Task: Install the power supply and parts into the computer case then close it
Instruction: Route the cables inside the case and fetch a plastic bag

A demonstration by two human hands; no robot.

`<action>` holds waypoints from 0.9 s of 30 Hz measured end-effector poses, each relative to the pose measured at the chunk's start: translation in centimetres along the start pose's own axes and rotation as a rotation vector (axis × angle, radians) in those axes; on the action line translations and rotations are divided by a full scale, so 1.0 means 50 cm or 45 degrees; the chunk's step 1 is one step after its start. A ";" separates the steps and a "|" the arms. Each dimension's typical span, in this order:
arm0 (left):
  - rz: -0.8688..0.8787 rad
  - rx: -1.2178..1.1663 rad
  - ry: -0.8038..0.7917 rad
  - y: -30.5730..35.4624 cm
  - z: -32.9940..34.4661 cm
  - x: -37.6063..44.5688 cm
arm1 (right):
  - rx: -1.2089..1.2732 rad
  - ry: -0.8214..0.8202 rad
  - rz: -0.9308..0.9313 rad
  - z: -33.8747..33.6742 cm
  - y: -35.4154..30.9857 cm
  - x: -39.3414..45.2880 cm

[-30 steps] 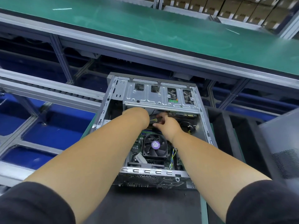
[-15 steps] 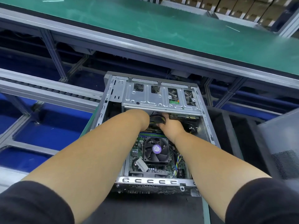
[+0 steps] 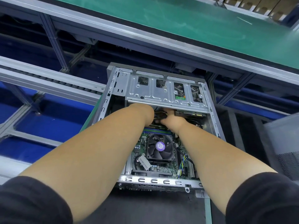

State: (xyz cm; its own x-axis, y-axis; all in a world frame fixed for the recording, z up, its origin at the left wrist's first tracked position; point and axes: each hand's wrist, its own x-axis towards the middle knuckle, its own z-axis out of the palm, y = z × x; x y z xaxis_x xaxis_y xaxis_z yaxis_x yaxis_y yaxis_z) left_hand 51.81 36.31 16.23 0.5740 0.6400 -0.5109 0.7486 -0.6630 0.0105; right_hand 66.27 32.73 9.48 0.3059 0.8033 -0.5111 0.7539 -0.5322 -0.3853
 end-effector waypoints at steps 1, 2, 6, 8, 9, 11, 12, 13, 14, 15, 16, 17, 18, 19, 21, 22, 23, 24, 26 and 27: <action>-0.002 -0.001 0.003 0.000 0.000 0.000 | 0.002 -0.007 0.015 0.000 0.001 0.002; -0.004 -0.002 0.005 -0.001 0.000 0.001 | -0.015 -0.012 0.031 0.000 0.003 0.003; -0.011 -0.008 -0.021 0.001 -0.003 -0.001 | -0.070 0.031 0.071 -0.006 0.011 0.004; -0.012 0.012 -0.077 0.004 -0.007 -0.004 | -0.068 0.050 0.054 -0.003 0.011 0.000; -0.020 0.029 -0.112 0.005 -0.007 -0.005 | -0.050 0.052 0.044 0.000 0.009 -0.002; -0.045 0.064 -0.171 0.003 -0.005 -0.006 | -0.022 0.046 0.034 0.002 0.006 -0.001; -0.060 0.068 -0.186 0.001 -0.003 -0.007 | -0.013 0.036 0.049 0.001 0.003 -0.001; -0.076 0.061 -0.194 0.000 -0.003 -0.007 | 0.024 0.022 0.081 -0.001 0.000 -0.001; -0.088 0.052 -0.200 -0.002 -0.003 -0.006 | 0.014 -0.016 0.107 -0.004 -0.001 -0.002; -0.091 0.053 -0.205 -0.003 -0.004 -0.006 | -0.003 -0.035 0.130 -0.006 -0.001 -0.003; -0.089 0.060 -0.210 -0.004 -0.007 -0.006 | 0.022 -0.035 0.155 -0.009 0.000 -0.004; -0.083 0.072 -0.212 -0.006 -0.008 -0.004 | 0.092 -0.012 0.181 -0.011 0.003 -0.004; -0.070 0.088 -0.213 -0.007 -0.008 -0.002 | 0.140 0.009 0.190 -0.013 0.005 -0.003; -0.053 0.105 -0.208 -0.009 -0.007 0.001 | 0.172 0.018 0.183 -0.012 0.007 -0.001; -0.041 0.132 -0.192 -0.010 -0.004 0.006 | 0.298 -0.040 0.151 -0.008 0.004 0.002; -0.033 0.140 -0.190 -0.010 -0.004 0.008 | 0.357 -0.089 0.130 -0.004 0.003 0.002; -0.021 0.146 -0.190 -0.010 -0.004 0.009 | 0.390 -0.107 0.118 -0.002 0.003 0.003; -0.020 0.139 -0.182 -0.010 -0.003 0.010 | 0.416 -0.103 0.123 -0.001 0.004 0.005; -0.046 0.094 -0.146 -0.011 -0.001 0.011 | 0.434 -0.054 0.141 -0.003 0.009 0.004; -0.057 0.072 -0.127 -0.011 -0.001 0.010 | 0.426 -0.023 0.145 -0.003 0.012 0.004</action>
State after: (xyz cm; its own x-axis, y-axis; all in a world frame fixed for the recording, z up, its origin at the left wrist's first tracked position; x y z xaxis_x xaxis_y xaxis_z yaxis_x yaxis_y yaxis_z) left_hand 51.69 37.03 16.01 0.5023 0.6297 -0.5926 0.7514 -0.6570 -0.0614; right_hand 66.84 32.61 9.28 0.3645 0.7302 -0.5778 0.4820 -0.6789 -0.5539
